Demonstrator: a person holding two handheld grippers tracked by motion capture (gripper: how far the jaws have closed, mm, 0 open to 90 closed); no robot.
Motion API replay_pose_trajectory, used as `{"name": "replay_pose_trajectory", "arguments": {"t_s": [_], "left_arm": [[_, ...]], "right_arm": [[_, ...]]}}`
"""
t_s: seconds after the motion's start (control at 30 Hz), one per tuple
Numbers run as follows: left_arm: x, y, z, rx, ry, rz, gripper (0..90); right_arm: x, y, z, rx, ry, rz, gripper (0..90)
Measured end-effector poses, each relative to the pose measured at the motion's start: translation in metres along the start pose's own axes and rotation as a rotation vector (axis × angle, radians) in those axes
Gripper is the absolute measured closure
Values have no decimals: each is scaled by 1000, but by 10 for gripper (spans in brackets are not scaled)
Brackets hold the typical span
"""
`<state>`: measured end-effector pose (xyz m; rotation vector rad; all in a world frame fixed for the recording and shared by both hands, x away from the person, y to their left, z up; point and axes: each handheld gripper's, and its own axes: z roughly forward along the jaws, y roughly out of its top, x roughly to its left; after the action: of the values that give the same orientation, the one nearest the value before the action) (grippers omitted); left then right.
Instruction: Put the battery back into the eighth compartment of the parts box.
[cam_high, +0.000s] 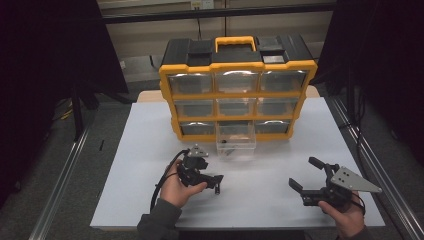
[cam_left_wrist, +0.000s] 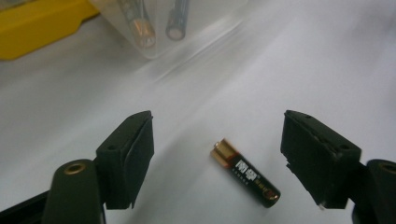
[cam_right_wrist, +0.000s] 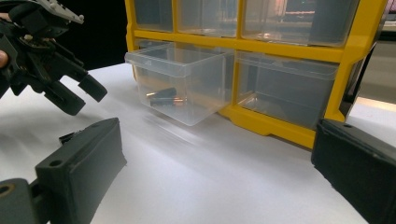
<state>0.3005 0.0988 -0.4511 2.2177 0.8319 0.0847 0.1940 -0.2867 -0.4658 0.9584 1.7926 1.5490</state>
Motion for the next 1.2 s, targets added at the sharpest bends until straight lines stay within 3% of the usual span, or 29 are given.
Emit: {"name": "replay_pose_trajectory", "arguments": {"t_s": [0.43, 0.67, 0.77, 0.93, 1.0, 1.2], "left_arm": [[-10, -11, 7, 67, -15, 1, 489], [-14, -14, 12, 71, -12, 5, 522], [-15, -15, 13, 96, -20, 17, 550], [-17, -17, 13, 93, -1, 33, 631], [-20, -17, 13, 105, 21, 57, 663], [-22, -17, 13, 112, 51, 47, 770]], "right_arm": [[0, 0, 0, -3, 0, 0, 20], [0, 0, 0, 1, 1, 0, 20], [0, 0, 0, 1, 2, 2, 20], [0, 0, 0, 0, 3, -2, 21], [0, 0, 0, 0, 2, -7, 20], [0, 0, 0, 0, 1, -2, 21]]}}
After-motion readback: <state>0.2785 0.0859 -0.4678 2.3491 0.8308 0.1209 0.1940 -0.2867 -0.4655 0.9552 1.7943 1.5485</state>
